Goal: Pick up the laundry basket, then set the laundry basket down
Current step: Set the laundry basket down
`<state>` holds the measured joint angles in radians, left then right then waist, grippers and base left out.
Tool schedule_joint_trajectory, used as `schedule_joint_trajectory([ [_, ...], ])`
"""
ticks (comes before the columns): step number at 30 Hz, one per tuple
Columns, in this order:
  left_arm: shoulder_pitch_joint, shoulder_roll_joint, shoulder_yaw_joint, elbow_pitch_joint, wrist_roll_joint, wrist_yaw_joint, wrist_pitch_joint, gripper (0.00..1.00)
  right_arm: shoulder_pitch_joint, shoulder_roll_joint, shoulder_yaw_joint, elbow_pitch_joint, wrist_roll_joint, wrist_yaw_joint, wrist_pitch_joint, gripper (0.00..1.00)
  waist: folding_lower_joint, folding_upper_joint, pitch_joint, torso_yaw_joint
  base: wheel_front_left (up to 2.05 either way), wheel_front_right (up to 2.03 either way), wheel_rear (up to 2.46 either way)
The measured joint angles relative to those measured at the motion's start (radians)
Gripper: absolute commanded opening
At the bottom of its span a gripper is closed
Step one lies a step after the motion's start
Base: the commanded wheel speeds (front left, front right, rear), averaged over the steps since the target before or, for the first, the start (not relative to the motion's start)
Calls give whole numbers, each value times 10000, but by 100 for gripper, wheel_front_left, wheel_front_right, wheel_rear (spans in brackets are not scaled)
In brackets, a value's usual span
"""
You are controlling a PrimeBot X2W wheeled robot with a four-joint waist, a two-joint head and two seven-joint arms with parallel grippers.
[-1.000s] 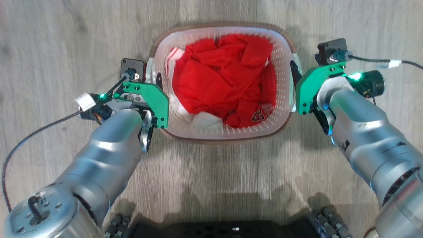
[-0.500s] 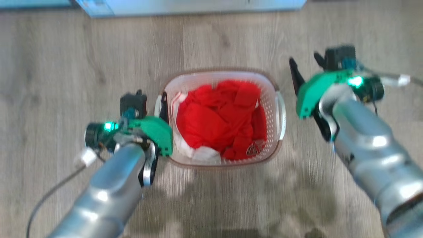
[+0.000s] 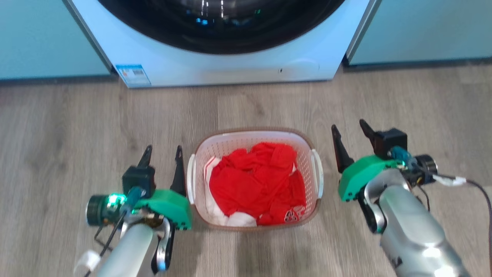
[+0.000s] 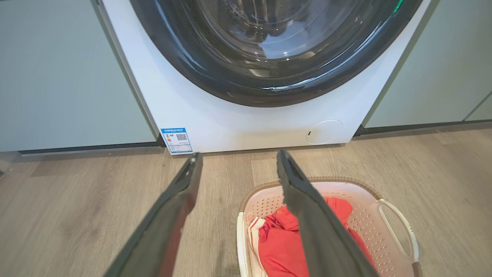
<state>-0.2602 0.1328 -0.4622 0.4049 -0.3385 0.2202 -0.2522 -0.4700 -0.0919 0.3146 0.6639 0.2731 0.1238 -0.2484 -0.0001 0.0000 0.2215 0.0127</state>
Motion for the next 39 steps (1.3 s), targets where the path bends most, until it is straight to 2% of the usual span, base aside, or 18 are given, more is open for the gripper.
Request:
schedule_joint_trajectory([
  [4, 776, -42, 468, -591, 447, -173, 0, 100, 840, 136, -357, -1020, -305, 0, 0, 100, 0, 0, -506, -50, 0, 0, 0],
  [15, 2540, -90, 1540, -1649, 1022, -276, 0, 100, 2955, 274, -1239, -3076, -918, 0, -2, 100, 0, 0, -1523, -329, 0, 0, 0],
  [30, 4033, -355, 2105, -2428, 1453, -523, 0, 100, 4717, 366, -1864, -4556, -1216, 0, -2, 100, 0, 0, -2401, -328, 0, 0, 0],
  [39, 4451, -407, 2405, -2635, 1622, -617, 0, 100, 5190, 420, -1939, -4844, -1210, 0, -2, 100, 0, 0, -2629, -411, 0, 0, 0],
])
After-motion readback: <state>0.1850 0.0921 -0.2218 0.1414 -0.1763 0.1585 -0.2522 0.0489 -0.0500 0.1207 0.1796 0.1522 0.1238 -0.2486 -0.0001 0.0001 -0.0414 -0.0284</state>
